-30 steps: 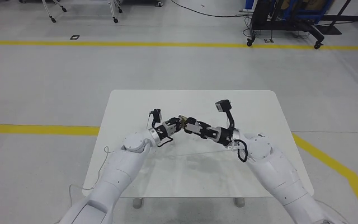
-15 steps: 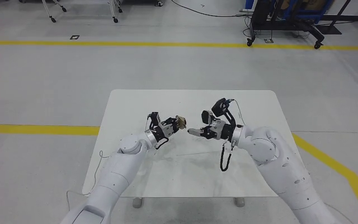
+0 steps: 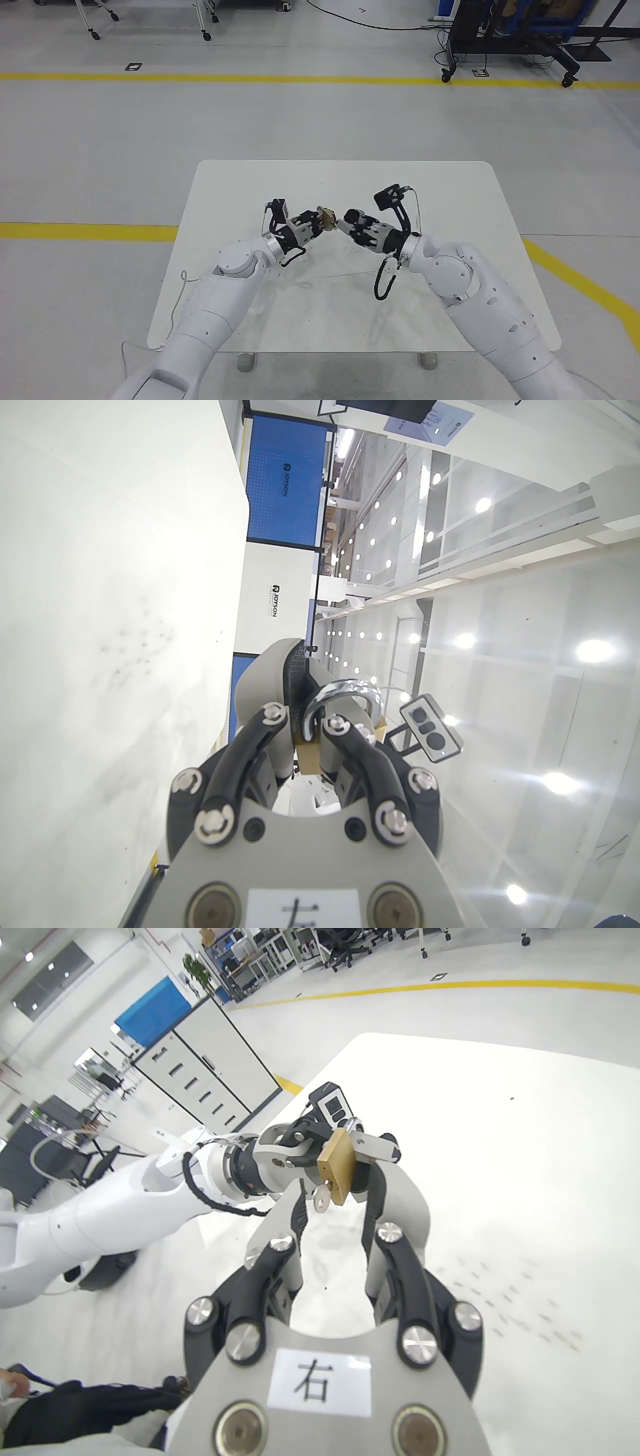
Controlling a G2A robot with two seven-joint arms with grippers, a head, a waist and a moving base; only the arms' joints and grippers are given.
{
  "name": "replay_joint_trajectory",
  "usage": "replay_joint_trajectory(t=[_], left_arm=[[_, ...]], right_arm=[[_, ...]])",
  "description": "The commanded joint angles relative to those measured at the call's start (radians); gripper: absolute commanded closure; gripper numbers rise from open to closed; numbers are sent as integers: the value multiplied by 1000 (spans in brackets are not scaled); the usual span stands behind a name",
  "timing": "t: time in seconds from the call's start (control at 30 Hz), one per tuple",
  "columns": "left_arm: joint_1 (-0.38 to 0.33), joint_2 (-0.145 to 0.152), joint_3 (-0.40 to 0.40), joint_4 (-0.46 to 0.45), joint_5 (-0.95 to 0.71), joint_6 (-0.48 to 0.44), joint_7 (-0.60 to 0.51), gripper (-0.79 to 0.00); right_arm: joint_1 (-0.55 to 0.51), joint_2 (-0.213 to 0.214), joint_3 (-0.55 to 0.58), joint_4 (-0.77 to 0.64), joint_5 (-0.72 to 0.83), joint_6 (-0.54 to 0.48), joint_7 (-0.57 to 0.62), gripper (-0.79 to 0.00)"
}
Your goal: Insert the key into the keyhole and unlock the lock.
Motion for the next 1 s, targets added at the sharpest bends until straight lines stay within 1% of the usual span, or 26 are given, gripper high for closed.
replay_joint_trajectory(t=[0.0,0.1,0.2,0.27,0.33,0.37,0.43,0.57,0.63,0.97], left_arm=[[1,1,-2,-1,0,-2,-2,0],[2,1,-5,-2,1,-5,-3,0],[3,2,-7,-3,3,-8,-1,0],[4,2,-7,-4,7,-10,0,0],[4,2,-8,-4,8,-12,0,0],[4,2,-9,-4,8,-14,1,0],[4,3,-11,-1,8,-13,1,0],[4,4,-15,1,5,-15,1,0],[5,4,-16,1,4,-14,1,0],[4,3,-16,1,9,-15,2,0]], right_arm=[[6,-5,-8,17,16,15,-13,-182],[10,-9,-13,31,40,8,-24,-179],[13,-12,-14,38,62,0,-25,-194],[13,-16,-17,46,106,5,-18,-185],[19,-19,-18,59,139,-1,-12,-151],[22,-20,-18,64,143,-1,-13,-154],[22,-22,-21,68,147,-2,-16,-172],[14,-23,-19,62,144,-14,-29,-237],[8,-22,-13,55,137,-19,-37,-299],[3,-27,-31,39,95,8,-24,-289]])
